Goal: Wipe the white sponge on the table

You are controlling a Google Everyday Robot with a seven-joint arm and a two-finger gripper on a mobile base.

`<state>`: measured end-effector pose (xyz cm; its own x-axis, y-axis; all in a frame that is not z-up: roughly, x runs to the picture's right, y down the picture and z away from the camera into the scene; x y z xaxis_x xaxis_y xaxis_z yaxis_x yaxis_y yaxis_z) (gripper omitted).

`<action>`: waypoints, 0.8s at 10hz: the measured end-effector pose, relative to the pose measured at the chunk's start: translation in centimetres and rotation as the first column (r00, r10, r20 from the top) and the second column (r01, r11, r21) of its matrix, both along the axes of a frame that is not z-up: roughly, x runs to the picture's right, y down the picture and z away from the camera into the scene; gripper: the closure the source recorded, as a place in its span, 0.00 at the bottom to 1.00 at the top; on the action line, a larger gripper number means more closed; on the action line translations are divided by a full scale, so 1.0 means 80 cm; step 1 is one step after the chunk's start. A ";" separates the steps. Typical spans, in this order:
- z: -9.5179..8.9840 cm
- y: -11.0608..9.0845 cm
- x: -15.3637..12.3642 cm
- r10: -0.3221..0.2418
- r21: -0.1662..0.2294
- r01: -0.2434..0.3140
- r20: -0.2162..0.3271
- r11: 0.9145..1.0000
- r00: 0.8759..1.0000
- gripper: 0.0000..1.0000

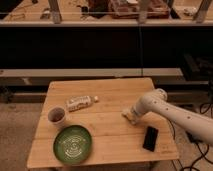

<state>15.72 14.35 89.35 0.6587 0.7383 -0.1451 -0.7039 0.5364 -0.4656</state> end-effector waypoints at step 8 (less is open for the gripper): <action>-0.007 0.022 -0.145 -0.181 -0.003 0.183 0.132 0.983 0.975 0.99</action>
